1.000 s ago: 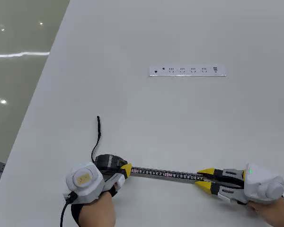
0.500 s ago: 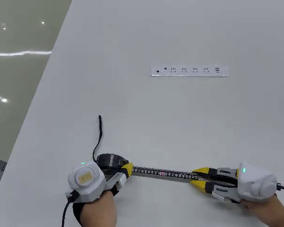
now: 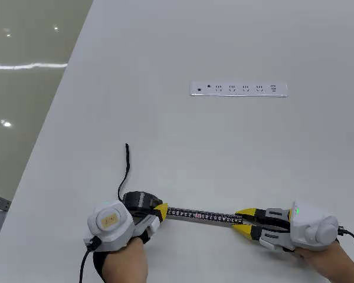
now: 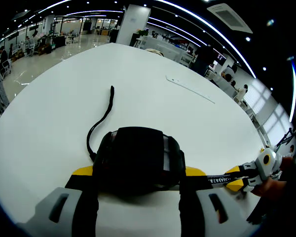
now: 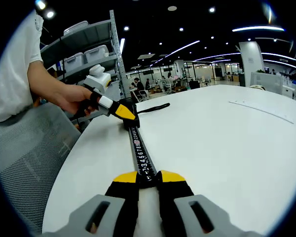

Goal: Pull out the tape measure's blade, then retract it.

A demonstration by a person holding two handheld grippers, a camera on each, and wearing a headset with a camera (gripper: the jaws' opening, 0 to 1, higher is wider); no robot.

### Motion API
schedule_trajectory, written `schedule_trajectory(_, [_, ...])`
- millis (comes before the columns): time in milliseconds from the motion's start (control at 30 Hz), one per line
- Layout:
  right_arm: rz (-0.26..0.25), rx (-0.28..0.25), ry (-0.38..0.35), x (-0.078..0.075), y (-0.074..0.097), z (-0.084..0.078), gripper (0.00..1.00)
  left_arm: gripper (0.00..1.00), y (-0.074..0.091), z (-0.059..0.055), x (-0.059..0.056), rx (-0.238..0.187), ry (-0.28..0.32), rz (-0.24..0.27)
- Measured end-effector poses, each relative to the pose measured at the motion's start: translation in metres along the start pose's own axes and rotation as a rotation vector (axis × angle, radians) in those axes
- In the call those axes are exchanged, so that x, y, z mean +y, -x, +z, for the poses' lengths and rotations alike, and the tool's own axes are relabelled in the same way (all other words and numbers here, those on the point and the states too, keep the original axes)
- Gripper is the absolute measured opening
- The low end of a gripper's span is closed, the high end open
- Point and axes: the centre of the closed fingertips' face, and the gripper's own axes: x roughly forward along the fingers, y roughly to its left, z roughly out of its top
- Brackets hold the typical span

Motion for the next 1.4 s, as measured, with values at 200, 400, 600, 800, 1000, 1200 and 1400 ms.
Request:
schedule_trajectory(200, [0.013, 0.004, 0.008, 0.003, -0.009, 0.002, 0.14, 0.64, 0.0, 0.0, 0.0, -0.001, 0.0, -0.001])
schedule_trajectory(400, [0.027, 0.006, 0.015, 0.006, -0.021, 0.007, 0.14, 0.64, 0.0, 0.0, 0.0, -0.001, 0.0, -0.001])
schedule_trajectory(600, [0.034, 0.006, 0.024, 0.007, -0.03, 0.01, 0.14, 0.64, 0.001, 0.0, 0.0, -0.001, 0.0, -0.001])
schedule_trajectory(800, [0.033, 0.005, 0.03, 0.009, -0.038, 0.012, 0.14, 0.64, 0.0, 0.0, 0.0, -0.002, 0.002, 0.0])
schedule_trajectory(1000, [0.034, 0.005, 0.032, 0.011, -0.044, 0.015, 0.14, 0.64, 0.0, 0.0, 0.0, -0.002, 0.0, -0.001])
schedule_trajectory(1200, [0.036, 0.004, 0.033, 0.011, -0.049, 0.016, 0.14, 0.64, 0.0, 0.0, 0.0, 0.0, 0.0, -0.002])
schedule_trajectory(1400, [0.039, 0.003, 0.033, 0.012, -0.054, 0.018, 0.14, 0.64, 0.0, 0.0, 0.0, -0.001, 0.002, -0.003])
